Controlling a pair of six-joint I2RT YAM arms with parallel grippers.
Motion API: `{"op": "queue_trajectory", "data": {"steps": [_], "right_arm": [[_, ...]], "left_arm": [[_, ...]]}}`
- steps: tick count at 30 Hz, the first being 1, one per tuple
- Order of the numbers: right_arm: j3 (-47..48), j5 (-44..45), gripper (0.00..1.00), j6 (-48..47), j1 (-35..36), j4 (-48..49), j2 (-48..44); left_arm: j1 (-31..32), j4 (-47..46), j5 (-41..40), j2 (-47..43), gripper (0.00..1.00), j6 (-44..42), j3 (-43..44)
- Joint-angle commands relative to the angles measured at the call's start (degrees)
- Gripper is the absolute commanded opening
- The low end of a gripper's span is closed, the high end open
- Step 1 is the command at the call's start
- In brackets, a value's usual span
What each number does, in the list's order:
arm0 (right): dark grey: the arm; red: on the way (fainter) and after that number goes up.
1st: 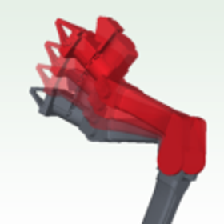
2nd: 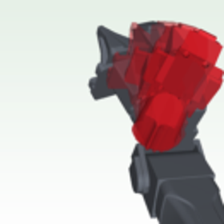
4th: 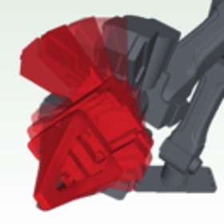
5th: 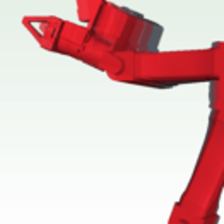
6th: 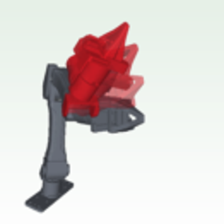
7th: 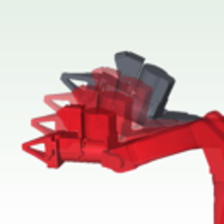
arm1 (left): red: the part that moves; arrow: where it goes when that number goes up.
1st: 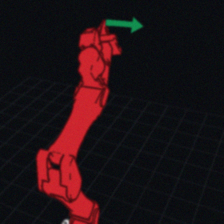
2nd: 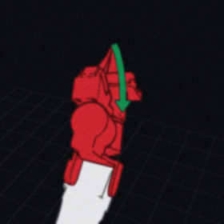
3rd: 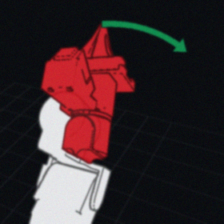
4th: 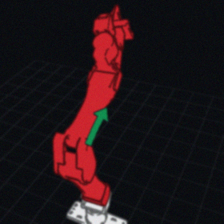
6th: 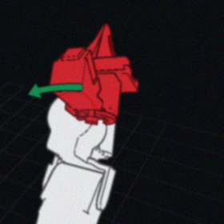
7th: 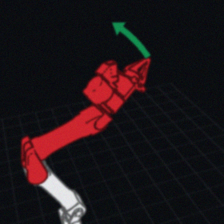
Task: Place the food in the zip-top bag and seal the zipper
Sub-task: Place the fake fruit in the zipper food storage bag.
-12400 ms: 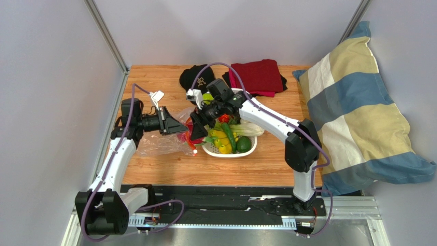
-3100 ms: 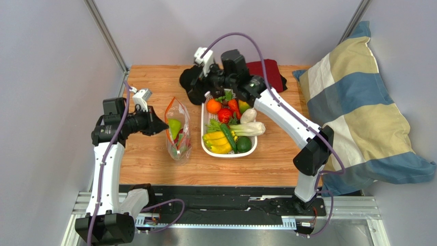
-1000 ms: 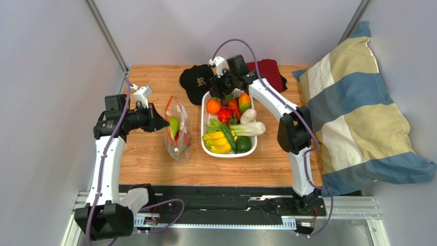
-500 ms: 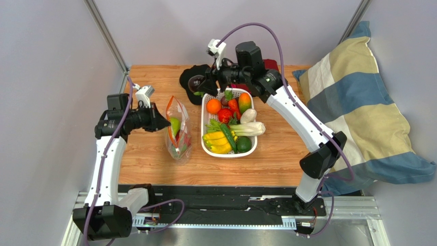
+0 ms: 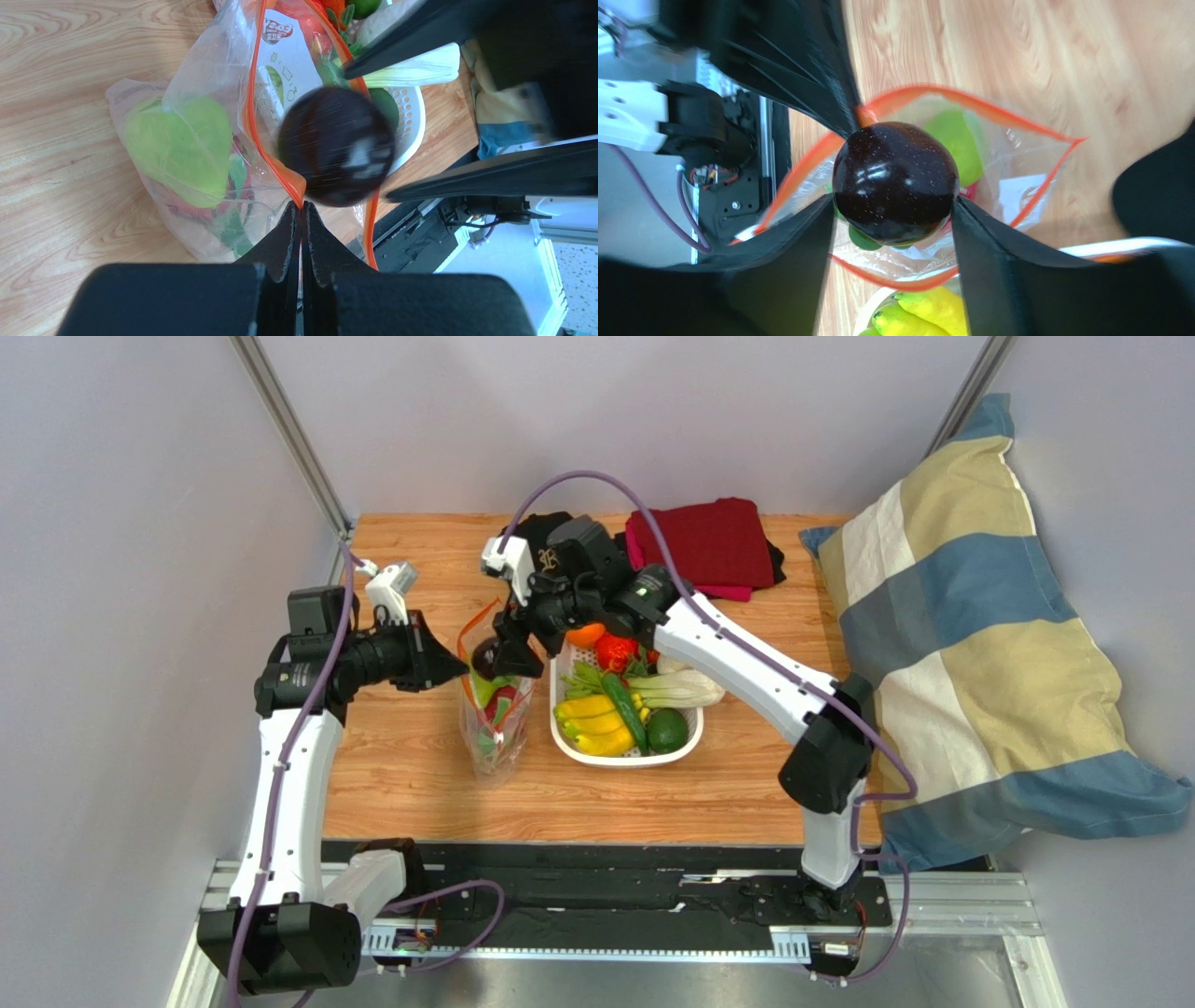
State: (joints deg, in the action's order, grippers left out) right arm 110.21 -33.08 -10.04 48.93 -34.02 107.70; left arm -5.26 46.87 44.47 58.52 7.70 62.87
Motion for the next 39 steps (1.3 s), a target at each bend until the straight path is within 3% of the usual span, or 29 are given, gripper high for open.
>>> {"op": "queue_trajectory", "data": {"steps": [1,2,5,13,16,19,22,23,25,26,28,31,34,37,39], "right_arm": [[6.4,4.3,0.81,-1.9,1.3,-5.9,3.6],[6.9,4.8,0.89,-1.0,1.2,-6.8,3.3],[6.2,6.4,0.94,0.1,0.6,-6.8,0.1],[0.0,16.8,0.95,4.0,-1.6,-8.4,-5.2],[0.3,16.2,0.94,5.3,-2.5,-11.0,-3.0],[3.9,11.0,0.85,6.4,-2.8,-15.8,0.3],[4.5,5.1,0.68,7.1,-3.1,-15.7,2.7],[4.9,3.7,0.54,7.6,-3.2,-15.5,3.9],[8.3,2.7,0.39,8.4,-3.7,-15.6,5.4],[9.6,2.1,0.19,8.2,-3.8,-15.6,5.9],[13.3,1.6,0.00,8.3,-4.1,-15.1,6.6],[13.3,-1.9,0.00,9.2,-4.3,-12.9,4.2],[4.4,-4.7,0.00,11.2,-4.3,-5.7,-2.5],[-2.6,-2.1,0.00,8.1,-3.4,-1.7,-5.3],[-1.8,-1.1,0.00,7.8,-3.6,-4.5,-3.5]], "left_arm": [[0.2,-2.2,1.8,-1.7,0.00,1.6,1.8],[0.2,-2.3,1.7,-1.7,0.00,1.7,1.6],[0.2,-2.4,1.4,-1.8,0.00,1.7,1.5],[0.2,-2.5,2.3,-1.9,0.00,1.5,0.8],[0.2,-2.5,2.6,-1.8,0.00,1.3,0.6],[0.2,-2.6,2.7,-2.1,0.00,0.8,0.3],[0.2,-2.3,2.6,-2.2,0.00,-0.5,-0.5],[0.2,-2.1,2.6,-2.1,0.00,-1.5,-0.6],[0.2,-1.3,2.4,-2.0,0.00,-2.5,-0.5],[0.2,-1.0,2.1,-2.2,0.00,-3.7,-0.2],[0.2,-0.4,2.3,-2.6,0.00,-5.0,1.5],[0.2,0.1,2.2,-4.5,0.00,-6.5,4.7],[0.3,0.5,1.9,-7.6,0.00,-7.4,5.2],[0.2,0.5,-0.2,-9.6,0.00,-7.6,1.7],[0.2,1.0,-0.6,-8.8,0.00,-7.6,-0.1]]}}
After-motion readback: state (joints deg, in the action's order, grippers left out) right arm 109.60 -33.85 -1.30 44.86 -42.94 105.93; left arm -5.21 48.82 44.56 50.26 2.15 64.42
